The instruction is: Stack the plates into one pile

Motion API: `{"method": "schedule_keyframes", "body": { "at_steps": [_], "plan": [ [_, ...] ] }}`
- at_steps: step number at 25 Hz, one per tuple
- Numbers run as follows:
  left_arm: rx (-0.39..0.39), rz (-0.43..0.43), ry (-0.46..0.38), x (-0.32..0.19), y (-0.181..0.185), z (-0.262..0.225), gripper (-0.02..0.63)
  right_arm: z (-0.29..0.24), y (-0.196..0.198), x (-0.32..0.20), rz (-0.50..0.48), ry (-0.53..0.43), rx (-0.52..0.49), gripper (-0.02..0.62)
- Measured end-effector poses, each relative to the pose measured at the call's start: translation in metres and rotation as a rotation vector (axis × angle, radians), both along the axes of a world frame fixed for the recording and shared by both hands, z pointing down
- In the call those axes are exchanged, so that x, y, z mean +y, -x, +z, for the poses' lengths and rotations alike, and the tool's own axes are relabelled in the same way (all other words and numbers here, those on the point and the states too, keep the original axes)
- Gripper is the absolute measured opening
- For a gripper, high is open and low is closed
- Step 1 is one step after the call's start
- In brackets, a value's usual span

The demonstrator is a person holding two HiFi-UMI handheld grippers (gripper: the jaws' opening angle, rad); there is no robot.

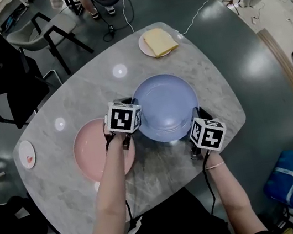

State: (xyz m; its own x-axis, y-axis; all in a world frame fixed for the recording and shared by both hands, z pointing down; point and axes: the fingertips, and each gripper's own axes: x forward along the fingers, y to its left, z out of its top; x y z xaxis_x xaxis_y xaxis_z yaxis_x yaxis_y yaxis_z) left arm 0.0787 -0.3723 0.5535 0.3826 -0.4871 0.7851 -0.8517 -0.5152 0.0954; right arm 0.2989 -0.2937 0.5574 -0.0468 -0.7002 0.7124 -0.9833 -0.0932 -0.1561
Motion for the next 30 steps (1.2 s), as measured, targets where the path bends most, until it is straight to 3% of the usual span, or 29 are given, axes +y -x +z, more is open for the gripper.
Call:
{"method": "schedule_keyframes", "body": {
  "at_steps": [7, 11, 18, 24, 30],
  "plan": [
    [0.058, -0.021, -0.037, 0.017, 0.001, -0.038, 0.034, -0.038, -0.003, 0.005, -0.002, -0.039, -0.034, 0.026],
    [0.059, -0.088, -0.087, 0.034, 0.03, -0.065, 0.034, -0.055, 0.021, 0.008, -0.06, -0.063, -0.059, 0.025],
    [0.053, -0.27, -0.101, 0.086, 0.13, -0.074, 0.032, -0.069, 0.116, 0.017, -0.24, -0.088, -0.088, 0.023],
    [0.07, -0.451, -0.072, 0.144, 0.218, -0.056, 0.032, -0.055, 0.206, 0.032, -0.402, -0.052, -0.101, 0.021],
    [0.064, -0.558, -0.043, 0.178, 0.26, -0.037, 0.034, -0.037, 0.252, 0.042, -0.513, -0.03, -0.058, 0.023]
  ]
}}
